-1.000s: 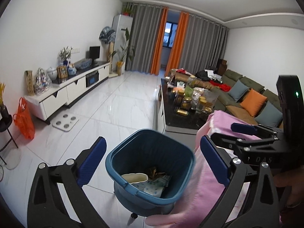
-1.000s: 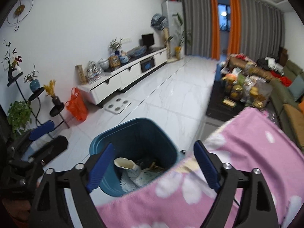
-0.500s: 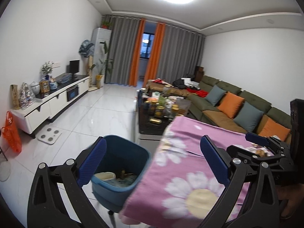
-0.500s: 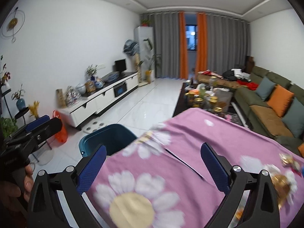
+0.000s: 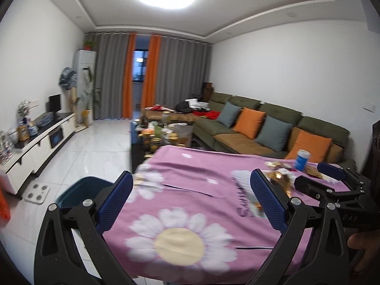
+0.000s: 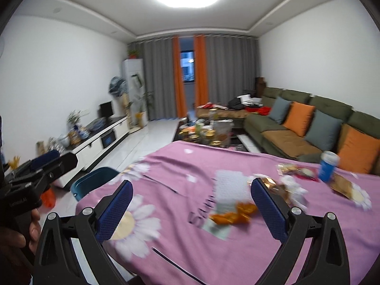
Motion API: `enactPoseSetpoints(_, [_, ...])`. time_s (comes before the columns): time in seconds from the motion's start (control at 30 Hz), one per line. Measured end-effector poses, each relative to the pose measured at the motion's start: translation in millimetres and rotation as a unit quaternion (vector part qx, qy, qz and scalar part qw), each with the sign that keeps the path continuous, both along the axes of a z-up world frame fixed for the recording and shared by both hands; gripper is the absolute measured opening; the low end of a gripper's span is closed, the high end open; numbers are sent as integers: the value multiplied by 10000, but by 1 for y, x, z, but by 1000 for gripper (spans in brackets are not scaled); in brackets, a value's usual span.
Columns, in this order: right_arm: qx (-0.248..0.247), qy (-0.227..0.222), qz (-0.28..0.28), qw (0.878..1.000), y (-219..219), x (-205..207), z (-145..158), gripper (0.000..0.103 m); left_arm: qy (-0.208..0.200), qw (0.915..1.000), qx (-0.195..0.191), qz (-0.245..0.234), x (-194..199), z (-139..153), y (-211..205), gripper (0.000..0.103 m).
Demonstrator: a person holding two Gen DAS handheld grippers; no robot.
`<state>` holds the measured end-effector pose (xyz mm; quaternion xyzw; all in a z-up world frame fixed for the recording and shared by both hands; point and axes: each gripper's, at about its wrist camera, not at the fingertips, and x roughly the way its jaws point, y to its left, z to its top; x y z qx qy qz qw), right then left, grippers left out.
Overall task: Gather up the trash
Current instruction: 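Move both tools back over the table toward the remaining trash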
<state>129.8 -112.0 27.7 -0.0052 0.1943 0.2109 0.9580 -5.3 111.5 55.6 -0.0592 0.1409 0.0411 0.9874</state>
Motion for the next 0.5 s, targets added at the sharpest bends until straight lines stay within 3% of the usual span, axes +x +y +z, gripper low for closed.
enactPoseSetpoints(0.13, [162, -180, -563, 9981, -39, -21, -1, 96, -67, 9991, 220, -354, -2, -3, -36, 97])
enactPoseSetpoints(0.5, [401, -485, -1647, 9843, -107, -67, -11, 96, -220, 9954, 355, -859, -5, -10, -86, 97])
